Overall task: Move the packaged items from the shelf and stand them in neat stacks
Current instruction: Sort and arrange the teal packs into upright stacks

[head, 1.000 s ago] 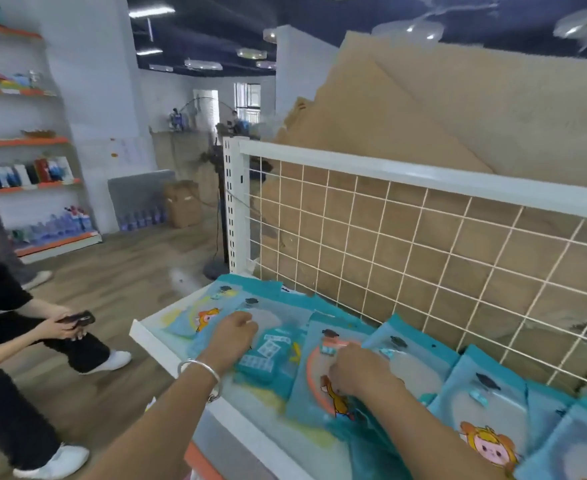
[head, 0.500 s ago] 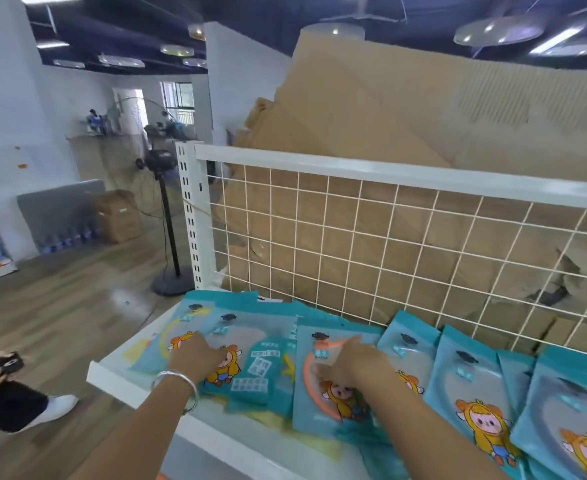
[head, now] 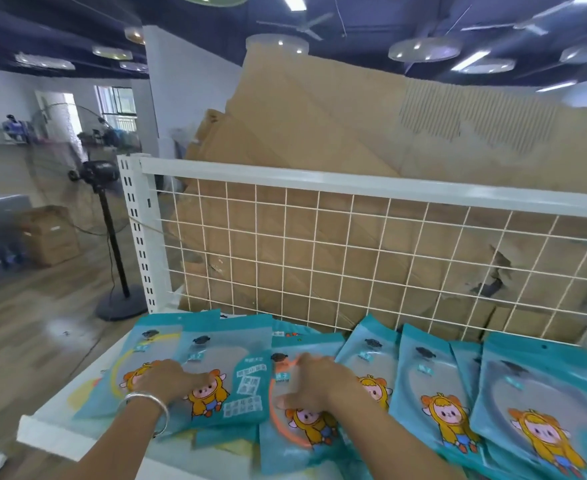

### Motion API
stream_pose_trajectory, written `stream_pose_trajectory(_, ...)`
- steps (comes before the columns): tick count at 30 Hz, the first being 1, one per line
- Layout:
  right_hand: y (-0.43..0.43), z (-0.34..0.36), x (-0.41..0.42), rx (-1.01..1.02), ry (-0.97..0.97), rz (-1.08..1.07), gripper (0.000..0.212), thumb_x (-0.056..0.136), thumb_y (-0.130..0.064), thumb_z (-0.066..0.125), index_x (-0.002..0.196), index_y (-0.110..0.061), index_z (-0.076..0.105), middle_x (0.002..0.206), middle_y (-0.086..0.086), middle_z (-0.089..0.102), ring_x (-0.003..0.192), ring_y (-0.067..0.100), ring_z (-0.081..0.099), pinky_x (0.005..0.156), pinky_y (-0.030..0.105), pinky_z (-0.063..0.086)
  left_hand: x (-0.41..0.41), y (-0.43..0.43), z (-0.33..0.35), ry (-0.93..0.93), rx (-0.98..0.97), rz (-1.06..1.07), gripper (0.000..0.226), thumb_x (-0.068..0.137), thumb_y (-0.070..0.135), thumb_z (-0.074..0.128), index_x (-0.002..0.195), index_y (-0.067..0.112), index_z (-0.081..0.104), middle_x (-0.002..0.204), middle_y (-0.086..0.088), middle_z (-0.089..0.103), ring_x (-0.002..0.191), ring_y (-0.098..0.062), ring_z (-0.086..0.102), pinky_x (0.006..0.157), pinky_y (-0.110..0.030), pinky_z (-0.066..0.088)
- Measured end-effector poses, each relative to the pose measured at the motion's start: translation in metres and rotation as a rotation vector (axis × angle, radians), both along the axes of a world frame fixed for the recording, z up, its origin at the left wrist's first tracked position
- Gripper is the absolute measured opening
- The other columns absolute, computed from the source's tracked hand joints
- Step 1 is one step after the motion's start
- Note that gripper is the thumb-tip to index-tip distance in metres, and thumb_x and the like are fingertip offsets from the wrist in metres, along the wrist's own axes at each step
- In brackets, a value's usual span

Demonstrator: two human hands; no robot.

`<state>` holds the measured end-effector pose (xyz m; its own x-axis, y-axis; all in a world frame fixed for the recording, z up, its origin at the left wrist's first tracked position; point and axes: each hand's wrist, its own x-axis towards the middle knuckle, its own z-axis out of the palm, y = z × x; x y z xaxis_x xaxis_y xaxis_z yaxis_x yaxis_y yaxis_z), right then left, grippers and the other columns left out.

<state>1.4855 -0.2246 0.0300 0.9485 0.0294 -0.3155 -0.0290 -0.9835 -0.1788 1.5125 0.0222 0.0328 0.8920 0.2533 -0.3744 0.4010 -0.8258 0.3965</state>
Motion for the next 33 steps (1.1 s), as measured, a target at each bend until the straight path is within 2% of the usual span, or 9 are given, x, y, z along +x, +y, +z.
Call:
stream_pose_trajectory(4, 0.003, -0.003, -0.008, 0.031, -0.053, 0.013, 0.07, 0.076, -0.055, 0.058, 0.133, -0.023, 0.034, 0.127, 0.014, 0.049, 0.116, 0.033, 0.051, 0.094, 0.044, 0.045, 0.001, -0.005, -0.005, -0.008, -0.309, 0.053, 0.051, 0.073, 0.049, 0.074, 0.093, 0.007, 0.052, 0.099, -0.008, 0.059, 0.092, -0.024, 0.056, 0.08, -0.031, 0.047)
stream_pose_trajectory(9, 0.005, -0.004, -0.011, 0.009, -0.065, 0.037, 0.07, 0.078, -0.055, 0.057, 0.136, -0.026, 0.03, 0.13, 0.012, 0.046, 0.121, 0.031, 0.046, 0.095, 0.045, 0.042, 0.002, 0.005, -0.004, -0.052, -0.53, 0.245, 0.044, 0.073, 0.018, 0.077, 0.104, -0.009, 0.059, 0.087, -0.022, 0.066, 0.076, -0.032, 0.062, 0.066, -0.036, 0.053)
stream_pose_trajectory(11, 0.007, -0.005, -0.011, -0.018, -0.078, 0.071, 0.068, 0.079, -0.056, 0.055, 0.133, -0.025, 0.031, 0.127, 0.013, 0.049, 0.119, 0.031, 0.048, 0.092, 0.044, 0.044, 0.004, 0.009, -0.007, -0.038, -0.646, 0.312, 0.05, 0.069, 0.02, 0.08, 0.104, -0.006, 0.054, 0.092, -0.024, 0.065, 0.08, -0.036, 0.064, 0.073, -0.044, 0.056)
stream_pose_trajectory(14, 0.017, -0.007, -0.011, -0.045, -0.119, 0.115, 0.066, 0.079, -0.054, 0.055, 0.132, -0.022, 0.032, 0.124, 0.014, 0.051, 0.115, 0.034, 0.048, 0.092, 0.043, 0.044, -0.004, 0.01, -0.003, -0.047, -0.849, 0.359, 0.048, 0.07, 0.019, 0.081, 0.102, 0.001, 0.052, 0.086, -0.021, 0.068, 0.075, -0.035, 0.067, 0.059, -0.039, 0.055)
stream_pose_trajectory(19, 0.027, -0.001, -0.007, 0.018, -0.097, 0.094, 0.066, 0.077, -0.057, 0.057, 0.13, -0.023, 0.038, 0.124, 0.009, 0.054, 0.116, 0.031, 0.05, 0.095, 0.039, 0.041, -0.016, 0.027, -0.003, 0.009, -1.01, 0.348, 0.028, 0.076, 0.01, 0.074, 0.1, 0.001, 0.062, 0.087, -0.026, 0.072, 0.087, -0.039, 0.068, 0.081, -0.053, 0.054)
stream_pose_trajectory(24, 0.004, 0.022, 0.012, -0.141, -0.005, 0.026, 0.044, 0.084, -0.039, 0.055, 0.126, -0.025, 0.054, 0.117, 0.003, 0.06, 0.11, 0.022, 0.056, 0.087, 0.034, 0.046, -0.022, 0.06, -0.012, 0.018, -1.064, 0.418, 0.03, 0.077, 0.013, 0.073, 0.099, 0.001, 0.059, 0.101, -0.026, 0.069, 0.104, -0.04, 0.062, 0.102, -0.051, 0.042)
stream_pose_trajectory(26, 0.0, 0.029, 0.015, -0.208, 0.068, 0.089, 0.04, 0.089, -0.042, 0.048, 0.126, -0.027, 0.053, 0.113, 0.005, 0.061, 0.107, 0.022, 0.058, 0.086, 0.033, 0.046, -0.02, 0.069, -0.016, 0.04, -1.032, 0.386, 0.043, 0.07, 0.015, 0.08, 0.105, 0.001, 0.059, 0.114, -0.023, 0.065, 0.112, -0.038, 0.058, 0.102, -0.049, 0.043)
stream_pose_trajectory(30, 0.005, 0.024, 0.021, -0.184, 0.202, 0.103, 0.053, 0.084, -0.046, 0.057, 0.134, -0.029, 0.047, 0.115, 0.006, 0.06, 0.088, 0.02, 0.053, 0.086, 0.034, 0.046, -0.024, 0.069, -0.013, 0.069, -1.019, 0.361, 0.026, 0.083, 0.003, 0.064, 0.106, -0.005, 0.055, 0.104, -0.029, 0.067, 0.098, -0.041, 0.063, 0.082, -0.049, 0.051)
stream_pose_trajectory(33, 0.001, 0.021, 0.027, -0.05, 0.246, 0.024, 0.057, 0.08, -0.046, 0.065, 0.131, -0.025, 0.05, 0.12, 0.004, 0.059, 0.09, 0.018, 0.054, 0.083, 0.03, 0.047, -0.027, 0.071, -0.016, 0.072, -1.05, 0.328, 0.034, 0.08, 0.0, 0.066, 0.111, -0.005, 0.054, 0.106, -0.028, 0.067, 0.102, -0.044, 0.062, 0.092, -0.055, 0.047)
